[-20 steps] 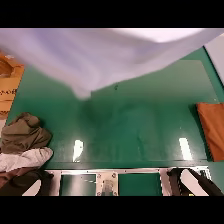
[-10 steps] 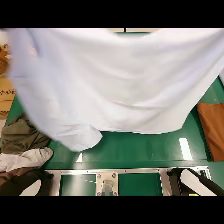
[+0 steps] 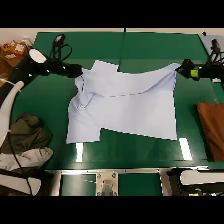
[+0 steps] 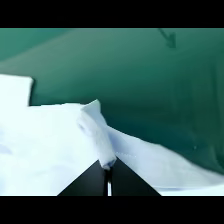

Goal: Fold the shirts.

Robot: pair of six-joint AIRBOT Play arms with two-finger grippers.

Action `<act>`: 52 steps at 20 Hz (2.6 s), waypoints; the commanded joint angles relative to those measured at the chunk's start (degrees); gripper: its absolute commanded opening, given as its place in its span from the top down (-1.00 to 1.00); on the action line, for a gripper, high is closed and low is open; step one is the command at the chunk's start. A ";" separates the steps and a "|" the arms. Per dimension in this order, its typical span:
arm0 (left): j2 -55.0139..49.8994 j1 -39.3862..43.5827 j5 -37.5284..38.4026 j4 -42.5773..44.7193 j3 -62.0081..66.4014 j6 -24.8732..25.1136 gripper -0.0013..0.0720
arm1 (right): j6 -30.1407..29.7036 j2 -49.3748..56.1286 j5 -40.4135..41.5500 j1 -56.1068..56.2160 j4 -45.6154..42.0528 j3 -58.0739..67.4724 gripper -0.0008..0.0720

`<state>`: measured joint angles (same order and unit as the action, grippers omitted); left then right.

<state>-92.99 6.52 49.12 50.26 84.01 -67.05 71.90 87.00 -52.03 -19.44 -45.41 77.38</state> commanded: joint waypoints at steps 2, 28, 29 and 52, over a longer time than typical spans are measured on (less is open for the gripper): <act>-5.27 -0.57 -3.06 -7.13 0.09 1.33 -0.99 | -0.37 4.59 0.44 -2.08 -0.07 0.37 -0.18; -5.31 -13.14 18.69 -4.61 -19.98 8.22 0.88 | 9.60 -23.23 -18.45 -31.71 -11.06 -46.25 0.28; -5.27 -13.07 20.35 -3.28 -19.50 8.09 0.88 | 10.67 -23.23 -18.71 -31.71 -11.06 -47.28 0.04; -2.03 -15.30 27.69 3.58 -18.47 4.92 0.89 | 11.04 -23.17 -23.61 -38.23 -8.57 -42.10 0.02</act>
<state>-97.08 -8.73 76.82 55.11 65.41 -61.91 77.80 64.27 -67.79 -54.96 -48.38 28.47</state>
